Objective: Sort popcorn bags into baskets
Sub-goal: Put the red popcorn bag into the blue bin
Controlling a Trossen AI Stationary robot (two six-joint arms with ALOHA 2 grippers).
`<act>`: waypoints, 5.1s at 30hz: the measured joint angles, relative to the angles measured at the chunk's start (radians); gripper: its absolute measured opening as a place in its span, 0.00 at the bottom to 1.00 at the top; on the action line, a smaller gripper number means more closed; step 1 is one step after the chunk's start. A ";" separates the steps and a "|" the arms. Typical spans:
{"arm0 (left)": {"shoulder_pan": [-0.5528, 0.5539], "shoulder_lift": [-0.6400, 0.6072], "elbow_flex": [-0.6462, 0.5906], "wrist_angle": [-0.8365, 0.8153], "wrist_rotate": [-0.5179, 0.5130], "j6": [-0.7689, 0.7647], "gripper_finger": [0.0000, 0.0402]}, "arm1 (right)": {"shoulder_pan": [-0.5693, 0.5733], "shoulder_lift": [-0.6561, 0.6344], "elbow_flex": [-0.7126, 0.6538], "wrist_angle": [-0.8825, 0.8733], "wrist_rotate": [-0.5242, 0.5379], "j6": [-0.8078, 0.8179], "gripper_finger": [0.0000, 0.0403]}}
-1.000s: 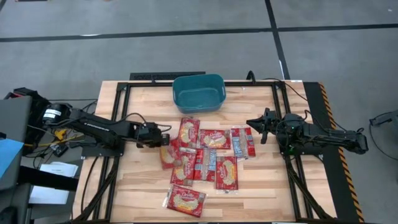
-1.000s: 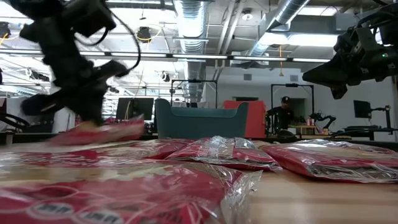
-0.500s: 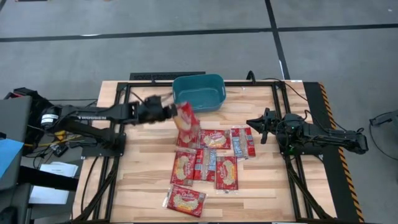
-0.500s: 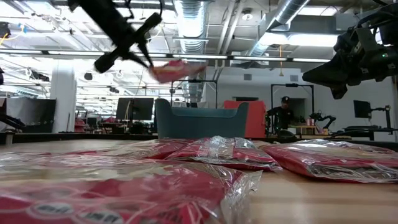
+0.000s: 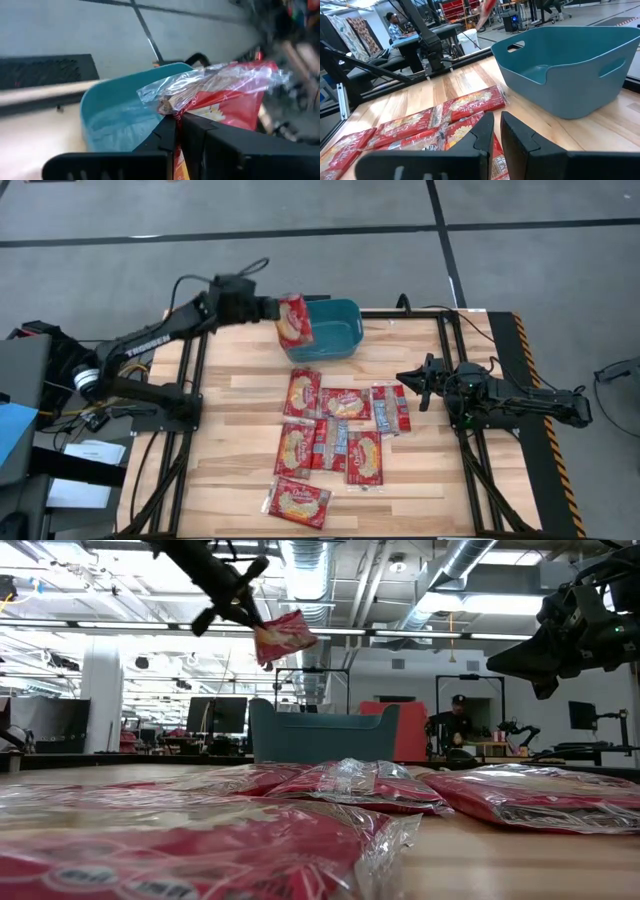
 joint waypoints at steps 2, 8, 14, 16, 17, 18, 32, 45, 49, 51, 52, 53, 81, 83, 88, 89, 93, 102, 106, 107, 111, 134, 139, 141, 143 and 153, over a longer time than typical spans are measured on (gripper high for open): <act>0.035 0.074 0.083 -0.061 0.067 0.102 0.00 | 0.000 0.000 0.000 -0.001 0.000 0.000 0.15; 0.083 0.351 0.422 -0.328 0.157 0.443 0.00 | 0.000 0.000 0.000 -0.001 0.000 0.000 0.15; 0.085 0.614 0.737 -0.516 0.139 0.737 0.00 | 0.000 0.000 0.000 -0.006 0.000 0.001 0.15; 0.080 0.682 0.815 -0.545 0.138 0.800 0.00 | 0.000 0.000 0.002 -0.011 0.000 0.001 0.15; 0.076 0.713 0.849 -0.560 0.135 0.826 0.00 | 0.000 0.000 0.002 -0.014 0.000 0.001 0.15; 0.070 0.742 0.880 -0.576 0.133 0.847 0.00 | 0.000 0.000 0.002 -0.015 -0.001 0.002 0.15; -0.037 0.966 0.988 -0.672 0.031 1.174 0.00 | 0.000 0.000 0.002 -0.020 0.000 0.002 0.15; -0.099 0.971 0.987 -0.653 0.025 1.338 0.24 | 0.000 0.000 0.002 -0.020 0.000 0.002 0.15; -0.121 0.967 0.987 -0.657 -0.051 1.349 0.41 | 0.002 0.000 0.001 -0.016 -0.009 0.025 0.15; -0.136 0.953 0.987 -0.663 -0.096 1.349 0.49 | 0.002 0.000 0.000 -0.010 -0.008 0.048 0.15; -0.144 0.941 0.987 -0.663 -0.116 1.339 0.53 | 0.002 0.000 -0.001 -0.003 -0.006 0.049 0.15; -0.153 0.926 0.987 -0.664 -0.135 1.319 0.56 | 0.001 0.000 -0.002 0.005 0.000 0.047 0.15; -0.543 0.211 -0.125 -0.266 -0.189 -0.226 0.69 | -0.016 0.047 0.001 -0.033 -0.004 0.186 0.65; -0.524 0.235 -0.201 -0.165 -0.169 -0.260 0.72 | -0.016 0.052 0.001 -0.033 -0.003 0.186 0.67; -0.485 0.307 -0.271 -0.107 -0.146 -0.309 0.78 | -0.016 0.053 0.001 -0.034 -0.003 0.209 0.67; -0.483 0.319 -0.273 -0.096 -0.146 -0.306 0.79 | -0.016 0.053 0.001 -0.034 -0.003 0.210 0.67; -0.485 0.369 -0.273 0.027 -0.087 -0.292 0.81 | -0.016 0.053 0.001 -0.035 -0.003 0.216 0.67; -0.494 0.515 -0.265 0.124 -0.035 -0.354 0.75 | -0.016 0.053 0.001 -0.035 -0.003 0.237 0.67; -0.493 0.529 -0.263 0.117 -0.042 -0.381 0.54 | -0.016 0.053 0.001 -0.036 -0.003 0.238 0.67; -0.493 0.530 -0.264 0.111 -0.047 -0.384 0.47 | -0.016 0.053 0.001 -0.036 -0.003 0.237 0.67; -0.493 0.533 -0.266 0.109 -0.046 -0.385 0.17 | -0.016 0.053 0.001 -0.035 -0.001 0.237 0.67; -0.487 0.245 -0.237 0.012 0.111 -0.374 0.00 | -0.016 0.053 0.000 -0.034 0.015 0.224 0.67; -0.479 0.207 -0.098 -0.130 0.113 -0.253 0.00 | -0.016 0.053 0.000 -0.033 0.023 0.224 0.67; -0.465 0.207 -0.026 -0.201 0.114 -0.176 0.00 | -0.016 0.053 0.000 -0.033 0.025 0.224 0.67; -0.444 0.211 0.047 -0.256 0.113 -0.082 0.00 | -0.016 0.053 0.000 -0.033 0.027 0.224 0.67; -0.187 0.315 0.361 -0.488 0.115 0.469 0.00 | -0.020 0.060 0.000 -0.032 0.029 0.226 0.67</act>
